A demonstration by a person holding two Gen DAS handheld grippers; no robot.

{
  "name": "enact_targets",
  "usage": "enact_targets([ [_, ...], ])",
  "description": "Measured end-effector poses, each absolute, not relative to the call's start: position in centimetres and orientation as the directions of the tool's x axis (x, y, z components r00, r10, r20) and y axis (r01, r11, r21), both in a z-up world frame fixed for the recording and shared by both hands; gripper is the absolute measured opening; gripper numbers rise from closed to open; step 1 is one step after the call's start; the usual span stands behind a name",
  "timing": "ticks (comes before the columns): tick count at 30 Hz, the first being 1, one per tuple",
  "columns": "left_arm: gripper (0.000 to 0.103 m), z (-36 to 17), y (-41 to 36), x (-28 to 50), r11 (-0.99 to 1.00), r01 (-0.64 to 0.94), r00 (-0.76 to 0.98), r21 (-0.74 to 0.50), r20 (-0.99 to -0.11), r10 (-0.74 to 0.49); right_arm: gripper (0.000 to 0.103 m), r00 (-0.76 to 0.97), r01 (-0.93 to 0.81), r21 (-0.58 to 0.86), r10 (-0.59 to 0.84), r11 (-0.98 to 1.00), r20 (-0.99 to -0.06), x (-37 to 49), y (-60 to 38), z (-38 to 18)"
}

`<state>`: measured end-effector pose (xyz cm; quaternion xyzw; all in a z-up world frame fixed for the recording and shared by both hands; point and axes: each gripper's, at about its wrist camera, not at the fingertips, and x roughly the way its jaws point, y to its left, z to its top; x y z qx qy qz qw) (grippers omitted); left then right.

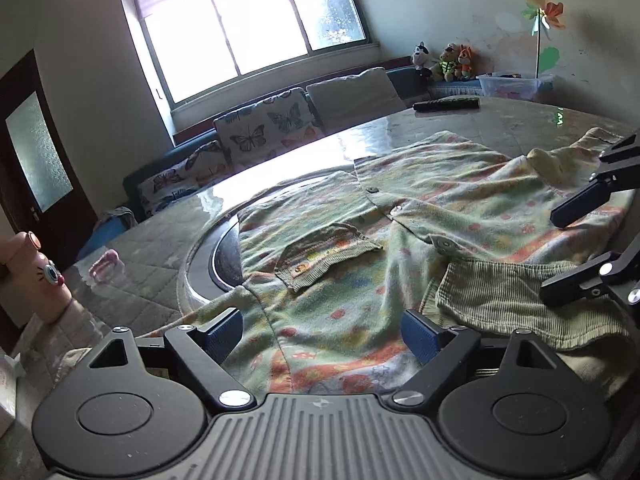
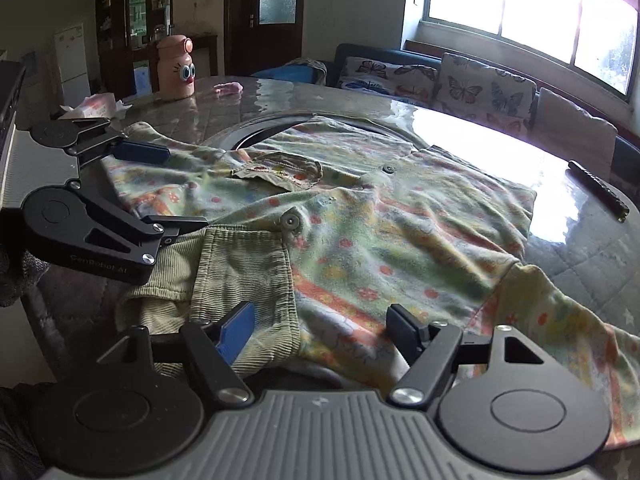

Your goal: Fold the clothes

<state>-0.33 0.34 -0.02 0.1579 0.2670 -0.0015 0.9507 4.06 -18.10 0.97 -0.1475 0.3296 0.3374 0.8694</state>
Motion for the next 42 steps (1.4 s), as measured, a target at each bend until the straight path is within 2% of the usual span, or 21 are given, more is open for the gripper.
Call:
enact_targets([
  [4, 0.098, 1.3, 0.5, 0.0, 0.957, 0.069, 0.879, 0.28, -0.471, 0.074, 0.075, 0.575, -0.642, 0.017, 0.496, 0.767, -0.65, 4.0, -19.7, 1.7],
  [9, 0.099, 2.3, -0.6, 1.0, 0.963, 0.078, 0.893, 0.257, -0.448, 0.047, 0.076, 0.553, -0.605, 0.079, 0.489, 0.792, -0.675, 4.2, -21.2, 0.8],
  [19, 0.102, 2.5, -4.8, 4.2, 0.958, 0.153, 0.892, 0.243, -0.452, -0.028, 0.075, 0.573, -0.537, 0.154, 0.492, 0.83, -0.656, 3.2, -24.4, 1.4],
  [24, 0.102, 1.4, -6.6, 5.3, 0.941, 0.192, 0.88, 0.278, -0.473, -0.04, 0.075, 0.655, -0.468, 0.113, 0.43, 0.876, -0.622, 3.7, -24.8, 2.1],
  [28, 0.102, 0.4, -7.0, 5.2, 0.93, 0.219, 0.866, 0.295, -0.497, -0.047, 0.075, 0.689, -0.403, 0.083, 0.362, 0.911, -0.628, 5.2, -24.8, 1.7],
  [37, 0.102, 0.5, -7.6, 5.4, 0.924, 0.236, 0.866, 0.301, -0.497, -0.059, 0.075, 0.667, -0.457, -0.004, 0.34, 0.89, -0.663, 3.9, -24.4, 0.4],
  [42, 0.102, -0.6, -9.1, 5.3, 0.896, 0.279, 0.86, 0.346, -0.505, -0.072, 0.076, 0.675, -0.433, 0.022, 0.34, 0.901, -0.654, 3.8, -25.7, 1.0],
])
